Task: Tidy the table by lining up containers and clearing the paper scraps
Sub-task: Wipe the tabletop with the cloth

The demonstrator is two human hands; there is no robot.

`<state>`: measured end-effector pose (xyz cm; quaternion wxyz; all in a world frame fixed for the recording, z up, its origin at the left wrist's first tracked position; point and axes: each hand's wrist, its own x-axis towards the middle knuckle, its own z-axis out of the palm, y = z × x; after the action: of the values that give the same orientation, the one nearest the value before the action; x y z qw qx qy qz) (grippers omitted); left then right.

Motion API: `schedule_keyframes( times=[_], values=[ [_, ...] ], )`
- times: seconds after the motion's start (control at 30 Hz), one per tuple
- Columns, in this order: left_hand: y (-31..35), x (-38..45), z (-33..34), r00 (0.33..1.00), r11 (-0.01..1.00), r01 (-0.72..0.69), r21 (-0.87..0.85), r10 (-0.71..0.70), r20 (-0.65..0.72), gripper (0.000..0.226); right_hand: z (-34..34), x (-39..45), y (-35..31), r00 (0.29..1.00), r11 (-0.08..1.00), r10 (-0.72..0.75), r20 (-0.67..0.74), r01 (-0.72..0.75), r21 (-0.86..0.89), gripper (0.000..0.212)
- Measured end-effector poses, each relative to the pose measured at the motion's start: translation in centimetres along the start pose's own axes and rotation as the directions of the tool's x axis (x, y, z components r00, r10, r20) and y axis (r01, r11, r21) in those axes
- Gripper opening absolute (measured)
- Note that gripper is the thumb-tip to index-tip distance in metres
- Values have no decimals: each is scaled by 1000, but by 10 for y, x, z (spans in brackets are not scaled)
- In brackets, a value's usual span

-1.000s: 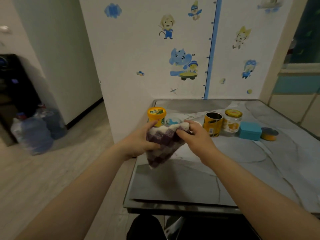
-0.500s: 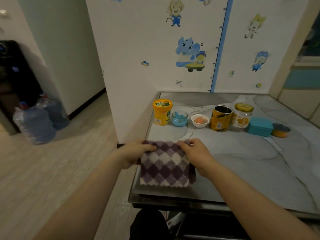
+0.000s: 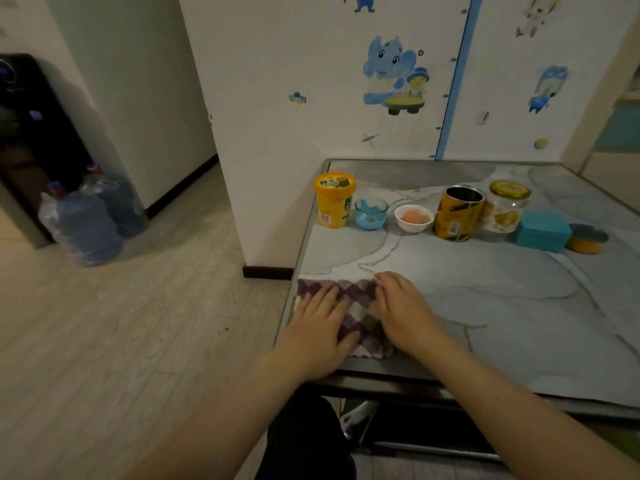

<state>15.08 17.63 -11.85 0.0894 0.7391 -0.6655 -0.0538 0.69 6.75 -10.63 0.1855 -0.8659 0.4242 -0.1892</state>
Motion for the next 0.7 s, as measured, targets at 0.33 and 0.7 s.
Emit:
schedule_keyframes(
  times=[0.33, 0.7],
  values=[
    [5, -35, -2, 988, 994, 39, 105, -54, 147, 74, -16, 23, 63, 974, 926, 181, 138, -121, -357, 54],
    [29, 8, 12, 943, 947, 306, 95, -315, 106, 82, -8, 21, 69, 975, 911, 164, 151, -90, -402, 62]
  ],
)
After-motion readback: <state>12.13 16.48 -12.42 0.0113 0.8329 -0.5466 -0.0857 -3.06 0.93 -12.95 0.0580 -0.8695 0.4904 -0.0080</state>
